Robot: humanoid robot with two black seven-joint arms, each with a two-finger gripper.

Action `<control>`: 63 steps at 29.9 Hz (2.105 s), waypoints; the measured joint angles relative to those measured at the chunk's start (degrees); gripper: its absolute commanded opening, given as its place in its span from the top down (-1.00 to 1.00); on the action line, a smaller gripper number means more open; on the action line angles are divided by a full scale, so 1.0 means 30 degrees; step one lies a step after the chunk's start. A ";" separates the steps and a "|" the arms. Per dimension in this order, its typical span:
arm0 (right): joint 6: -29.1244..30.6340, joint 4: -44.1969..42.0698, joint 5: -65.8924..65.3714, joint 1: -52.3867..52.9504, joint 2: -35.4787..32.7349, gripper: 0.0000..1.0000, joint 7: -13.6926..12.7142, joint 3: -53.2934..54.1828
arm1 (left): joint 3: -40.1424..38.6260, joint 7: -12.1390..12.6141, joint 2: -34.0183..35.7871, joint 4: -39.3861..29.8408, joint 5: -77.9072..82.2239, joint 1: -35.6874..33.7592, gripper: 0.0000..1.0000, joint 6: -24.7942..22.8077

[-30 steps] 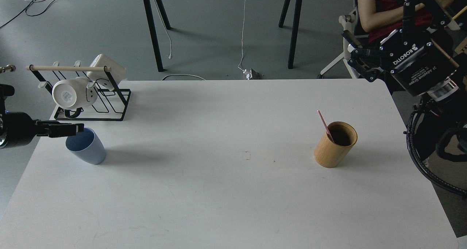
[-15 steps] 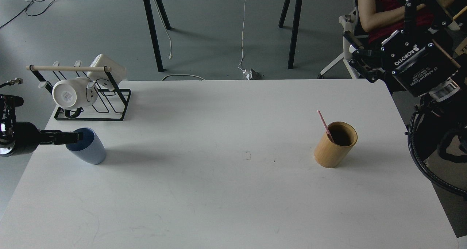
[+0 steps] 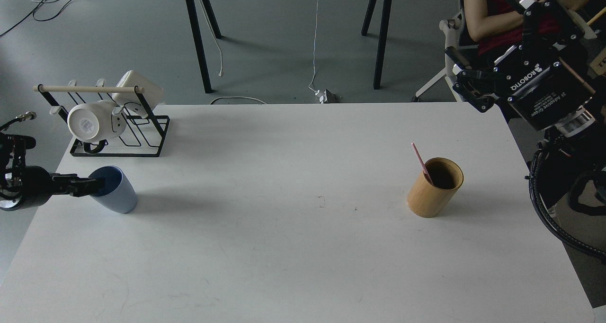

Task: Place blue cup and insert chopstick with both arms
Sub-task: 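Lift the light blue cup with the left gripper, then carry the blue cup toward the table center and set it down upright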

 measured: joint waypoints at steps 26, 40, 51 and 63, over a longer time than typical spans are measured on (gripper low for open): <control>-0.0035 0.0000 -0.0010 -0.0377 0.0002 -0.98 0.0000 0.0006 | -0.0009 -0.0001 0.0025 -0.0037 -0.0059 -0.0004 0.90 0.0166; -0.0661 -0.0706 -0.0001 -0.0373 0.0003 -0.98 0.0000 0.0118 | -0.1473 0.0001 0.1704 -0.6947 -0.0304 -0.1886 0.91 0.0024; -0.0906 -0.3202 0.0273 -0.0342 -0.0001 -0.98 0.0000 0.0917 | -0.1270 -0.0003 -0.2819 -1.0181 0.0550 -0.5863 0.91 -0.2448; -0.0910 -0.4742 0.0422 -0.0344 -0.0210 -0.98 0.0000 0.1557 | 0.1096 -0.0001 -0.8632 -0.7110 0.2306 -0.6542 0.91 -0.3762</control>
